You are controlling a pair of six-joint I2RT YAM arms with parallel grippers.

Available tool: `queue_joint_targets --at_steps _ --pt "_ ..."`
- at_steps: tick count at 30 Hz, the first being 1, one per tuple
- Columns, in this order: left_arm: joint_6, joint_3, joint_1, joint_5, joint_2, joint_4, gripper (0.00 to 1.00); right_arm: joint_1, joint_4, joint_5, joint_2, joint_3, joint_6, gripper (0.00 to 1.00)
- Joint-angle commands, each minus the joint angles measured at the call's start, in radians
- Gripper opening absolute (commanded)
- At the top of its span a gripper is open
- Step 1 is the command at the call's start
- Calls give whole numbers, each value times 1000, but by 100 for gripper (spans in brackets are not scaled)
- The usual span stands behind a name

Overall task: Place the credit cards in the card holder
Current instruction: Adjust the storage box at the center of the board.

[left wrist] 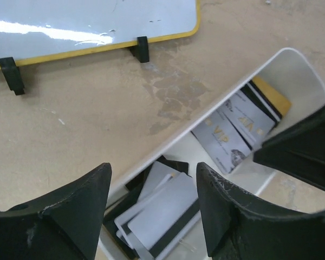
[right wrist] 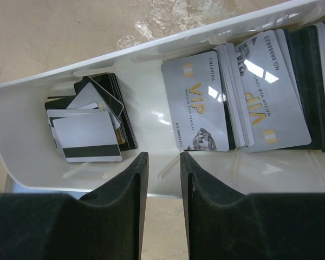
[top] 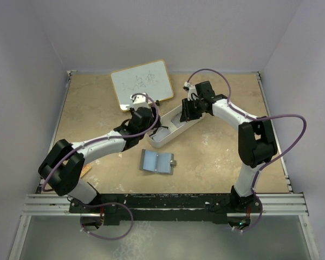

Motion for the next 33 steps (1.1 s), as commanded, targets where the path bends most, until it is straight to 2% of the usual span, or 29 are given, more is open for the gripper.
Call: queue_joint_targets --at_steps 1,6,8,14,17,19,22,25,33 --pt "101 96 83 154 84 -136 62 -1 -46 53 -33 28 -10 33" --pt "172 143 106 214 161 -171 62 -1 -44 66 -56 10 -15 36" --pt "169 145 106 265 179 -165 59 -1 -52 74 -62 8 -39 38" --pt "70 60 104 383 189 -2 30 -1 -70 19 -64 20 -177 47" --pt "14 -17 89 368 186 139 11 -1 -126 -13 -49 61 -243 52" --pt "0 -45 61 289 173 195 0 -1 -156 -16 -40 82 -272 53" --pt "41 -90 -19 98 136 298 0 -1 -161 -19 -38 88 -300 55" --pt "80 -140 -70 -26 103 438 0 -1 -132 -21 -33 103 -301 55" --pt "128 -227 -77 -93 112 678 0 9 -255 -56 58 263 -436 57"
